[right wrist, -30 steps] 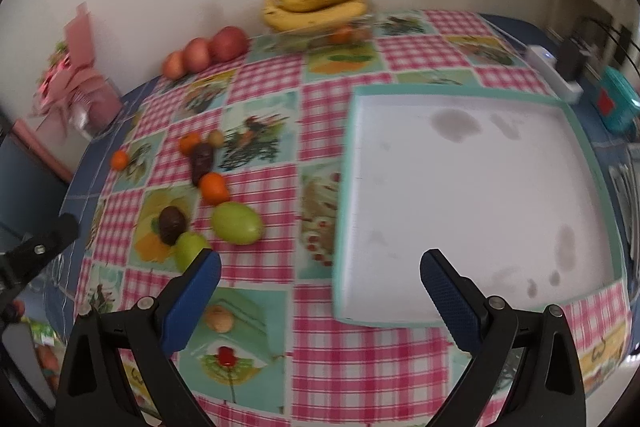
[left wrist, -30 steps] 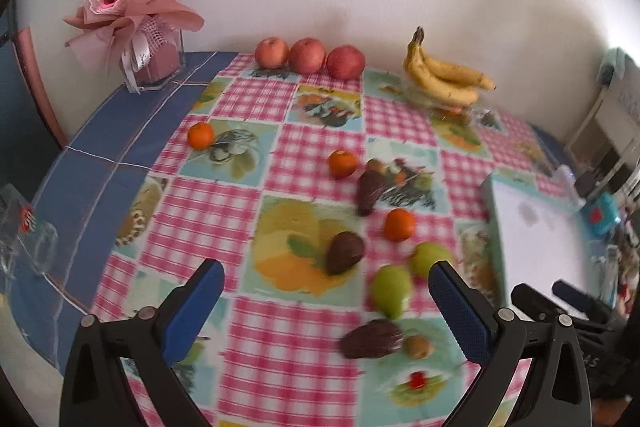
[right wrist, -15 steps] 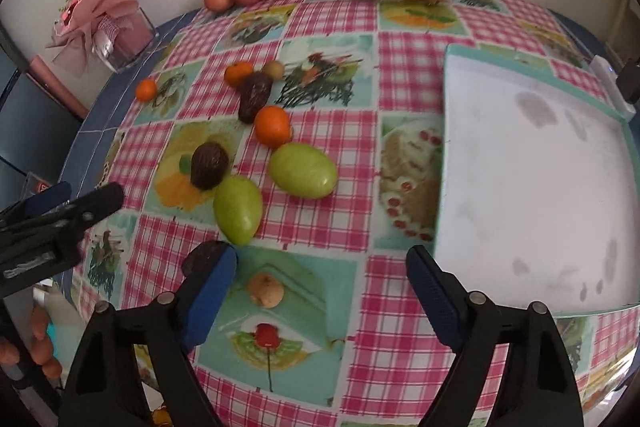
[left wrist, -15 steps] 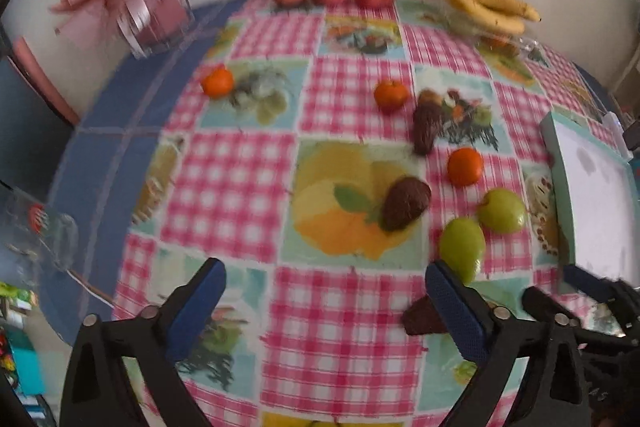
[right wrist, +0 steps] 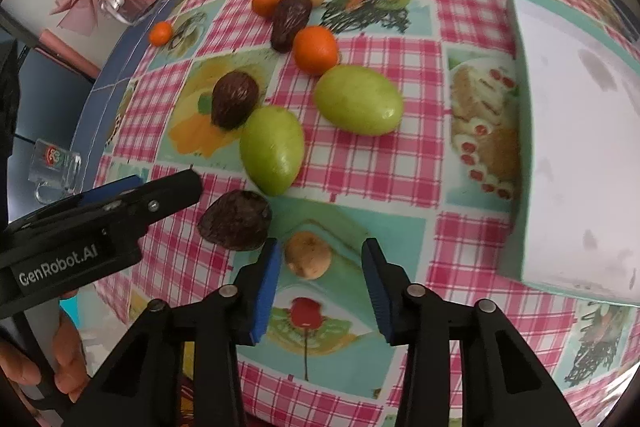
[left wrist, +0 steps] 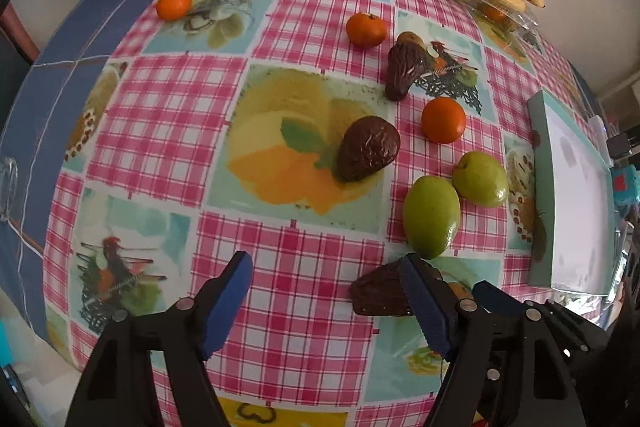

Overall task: Organize fruits
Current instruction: 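Grasp the small brown fruit with the right tool while the left tool grasps the dark brown fruit, then carry the small brown fruit and dark brown fruit over the white tray with both tools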

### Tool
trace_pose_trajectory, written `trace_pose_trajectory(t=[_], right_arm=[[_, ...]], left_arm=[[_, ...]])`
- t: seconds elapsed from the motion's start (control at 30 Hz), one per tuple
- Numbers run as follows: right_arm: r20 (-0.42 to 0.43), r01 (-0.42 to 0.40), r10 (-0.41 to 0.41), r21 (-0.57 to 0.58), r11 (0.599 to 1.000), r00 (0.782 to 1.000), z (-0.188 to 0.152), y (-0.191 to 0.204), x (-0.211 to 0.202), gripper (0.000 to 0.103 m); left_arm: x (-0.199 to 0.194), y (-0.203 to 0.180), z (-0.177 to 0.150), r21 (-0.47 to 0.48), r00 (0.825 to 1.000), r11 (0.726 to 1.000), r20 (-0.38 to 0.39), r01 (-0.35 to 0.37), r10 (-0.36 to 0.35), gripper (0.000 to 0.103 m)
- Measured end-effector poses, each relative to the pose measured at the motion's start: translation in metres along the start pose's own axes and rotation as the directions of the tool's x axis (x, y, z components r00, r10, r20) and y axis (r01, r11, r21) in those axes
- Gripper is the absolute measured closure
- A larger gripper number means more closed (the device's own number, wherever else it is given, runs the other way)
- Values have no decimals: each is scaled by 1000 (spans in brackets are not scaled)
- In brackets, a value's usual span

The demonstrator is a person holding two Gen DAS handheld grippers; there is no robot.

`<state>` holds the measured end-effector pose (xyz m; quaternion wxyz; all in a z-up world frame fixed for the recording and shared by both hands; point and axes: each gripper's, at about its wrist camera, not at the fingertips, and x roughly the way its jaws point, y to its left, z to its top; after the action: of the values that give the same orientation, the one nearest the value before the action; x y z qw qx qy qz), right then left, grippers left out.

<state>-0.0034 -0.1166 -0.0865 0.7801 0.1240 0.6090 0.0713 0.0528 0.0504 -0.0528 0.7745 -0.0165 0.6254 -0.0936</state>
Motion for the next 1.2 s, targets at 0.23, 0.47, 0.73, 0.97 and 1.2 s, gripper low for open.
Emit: trace_pose_trajectory(t=[0.23,0.47,0.73,0.97,1.2], right_arm=[[-9,7,-7,-43,999,1000,1,9,2,77],[3,62,-61,-11,998,998,0,-5,-3,78],[12,100,-101,26,995,995,2,-23,-6,78],[12,98,-99,33,995,995,-2,-28,-9,78],[10,94,-95,37,995,995,-3,-28,-9,78]], left_arm=[[9,-6,0,-26,999,999,-24,46,-47,24],[18,-22,0,-23,995,996,-52,82,-83,24],[28,-36,2,-10,993,995,-66,101,-101,27],[41,-53,5,-7,987,991,-88,132,-132,58],[42,-58,2,1,989,992,-79,125,-124,68]])
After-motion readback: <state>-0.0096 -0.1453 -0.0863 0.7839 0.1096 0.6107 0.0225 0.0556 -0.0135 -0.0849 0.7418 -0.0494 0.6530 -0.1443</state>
